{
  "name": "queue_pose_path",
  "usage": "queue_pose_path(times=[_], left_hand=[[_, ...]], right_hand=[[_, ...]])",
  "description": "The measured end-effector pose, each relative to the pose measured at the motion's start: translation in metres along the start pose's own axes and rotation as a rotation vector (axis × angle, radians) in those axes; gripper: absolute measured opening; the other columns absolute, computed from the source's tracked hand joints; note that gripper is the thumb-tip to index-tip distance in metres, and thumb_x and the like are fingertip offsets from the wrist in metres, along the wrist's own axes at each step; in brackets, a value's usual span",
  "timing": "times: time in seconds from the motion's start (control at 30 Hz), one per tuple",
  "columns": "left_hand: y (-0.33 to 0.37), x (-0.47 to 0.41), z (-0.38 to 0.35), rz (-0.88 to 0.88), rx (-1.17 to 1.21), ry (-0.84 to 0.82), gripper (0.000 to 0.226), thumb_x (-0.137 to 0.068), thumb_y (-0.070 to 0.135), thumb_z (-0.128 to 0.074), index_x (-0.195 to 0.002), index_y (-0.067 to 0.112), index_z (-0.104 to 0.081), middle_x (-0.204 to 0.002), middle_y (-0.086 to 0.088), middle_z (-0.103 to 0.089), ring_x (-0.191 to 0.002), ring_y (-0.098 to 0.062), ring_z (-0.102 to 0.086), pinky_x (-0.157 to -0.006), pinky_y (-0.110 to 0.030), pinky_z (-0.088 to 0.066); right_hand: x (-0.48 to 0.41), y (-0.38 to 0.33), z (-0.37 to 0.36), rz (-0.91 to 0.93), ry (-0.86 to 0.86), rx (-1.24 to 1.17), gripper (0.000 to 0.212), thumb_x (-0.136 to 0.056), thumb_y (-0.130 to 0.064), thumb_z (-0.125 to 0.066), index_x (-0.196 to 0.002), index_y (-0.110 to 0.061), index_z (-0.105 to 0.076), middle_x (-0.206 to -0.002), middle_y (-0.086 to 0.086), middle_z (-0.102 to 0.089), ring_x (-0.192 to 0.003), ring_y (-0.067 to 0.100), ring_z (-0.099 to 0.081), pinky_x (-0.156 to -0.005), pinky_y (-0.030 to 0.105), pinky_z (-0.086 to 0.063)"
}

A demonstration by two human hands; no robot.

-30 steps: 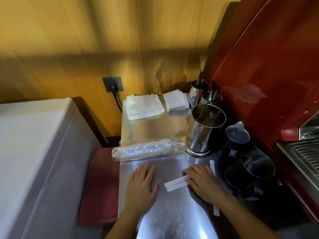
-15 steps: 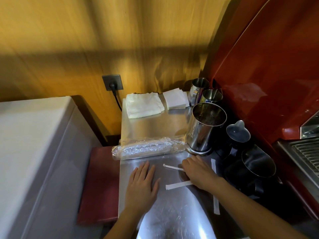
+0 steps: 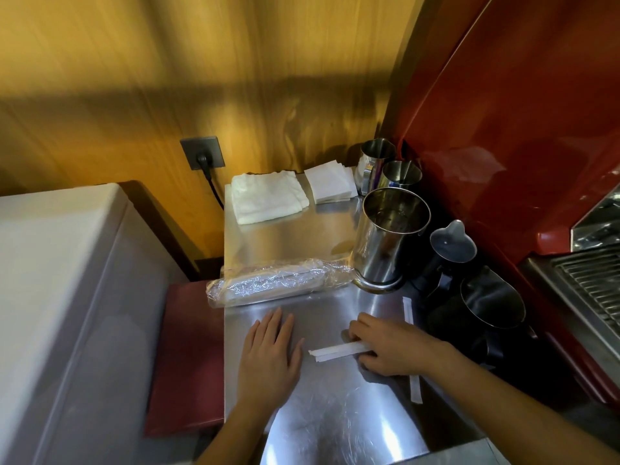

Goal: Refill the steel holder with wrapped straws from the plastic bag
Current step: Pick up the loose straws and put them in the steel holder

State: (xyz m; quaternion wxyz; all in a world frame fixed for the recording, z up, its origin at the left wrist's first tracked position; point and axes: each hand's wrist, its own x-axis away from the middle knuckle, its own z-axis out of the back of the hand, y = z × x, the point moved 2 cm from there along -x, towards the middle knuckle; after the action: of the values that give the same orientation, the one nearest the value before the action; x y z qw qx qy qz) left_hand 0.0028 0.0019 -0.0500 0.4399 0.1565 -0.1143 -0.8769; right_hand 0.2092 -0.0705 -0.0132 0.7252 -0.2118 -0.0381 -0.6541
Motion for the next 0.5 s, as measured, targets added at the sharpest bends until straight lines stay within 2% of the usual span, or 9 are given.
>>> queue_pose_path(times=[0.13,0.27,0.4,0.47,0.5], left_hand=[[0.000,0.000,0.000,-0.004,-0.007,0.006,0.047,-0.086,0.038,-0.043,-0.120,0.010,-0.060,-0.128,-0.014,-0.060,-0.120,-0.029,-0.054,-0.101,-0.047,-0.040],[0.000,0.000,0.002,-0.002,-0.001,-0.007,0.048,-0.086,0.038,-0.042,-0.120,0.010,-0.060,-0.128,-0.014,-0.059,-0.121,-0.028,-0.053,-0.102,-0.046,-0.040],[0.002,-0.001,0.004,0.002,0.011,-0.002,0.048,-0.085,0.039,-0.042,-0.117,0.009,-0.062,-0.126,-0.015,-0.061,-0.118,-0.029,-0.056,-0.100,-0.048,-0.042],[0.002,-0.001,0.005,-0.003,-0.002,0.003,0.048,-0.085,0.038,-0.041,-0.116,0.009,-0.063,-0.124,-0.015,-0.062,-0.117,-0.030,-0.057,-0.098,-0.048,-0.043],[0.002,-0.001,0.005,-0.004,-0.005,0.005,0.048,-0.085,0.038,-0.041,-0.116,0.009,-0.063,-0.124,-0.015,-0.062,-0.116,-0.030,-0.057,-0.098,-0.048,-0.044]], right_hand=[[-0.012,-0.008,0.000,-0.076,-0.060,0.061,0.017,-0.081,-0.020,-0.049,-0.096,-0.015,-0.046,-0.102,0.009,-0.055,-0.080,0.029,-0.056,-0.060,0.034,-0.034],[-0.019,-0.014,0.006,-0.118,-0.081,0.139,0.017,-0.081,-0.012,-0.048,-0.098,-0.008,-0.051,-0.101,0.016,-0.060,-0.086,0.036,-0.059,-0.061,0.035,-0.036],[-0.021,-0.012,0.027,-0.191,-0.024,-0.001,0.013,-0.084,-0.014,-0.044,-0.095,-0.010,-0.049,-0.100,0.021,-0.060,-0.087,0.037,-0.058,-0.062,0.034,-0.035],[-0.020,-0.011,0.048,-0.207,0.077,-0.137,0.003,-0.084,-0.017,-0.046,-0.083,-0.017,-0.042,-0.084,0.015,-0.058,-0.077,0.032,-0.056,-0.059,0.032,-0.035],[-0.019,-0.010,0.060,-0.218,0.136,-0.197,0.008,-0.084,-0.018,-0.047,-0.080,-0.016,-0.041,-0.073,0.008,-0.054,-0.069,0.030,-0.056,-0.054,0.030,-0.036]])
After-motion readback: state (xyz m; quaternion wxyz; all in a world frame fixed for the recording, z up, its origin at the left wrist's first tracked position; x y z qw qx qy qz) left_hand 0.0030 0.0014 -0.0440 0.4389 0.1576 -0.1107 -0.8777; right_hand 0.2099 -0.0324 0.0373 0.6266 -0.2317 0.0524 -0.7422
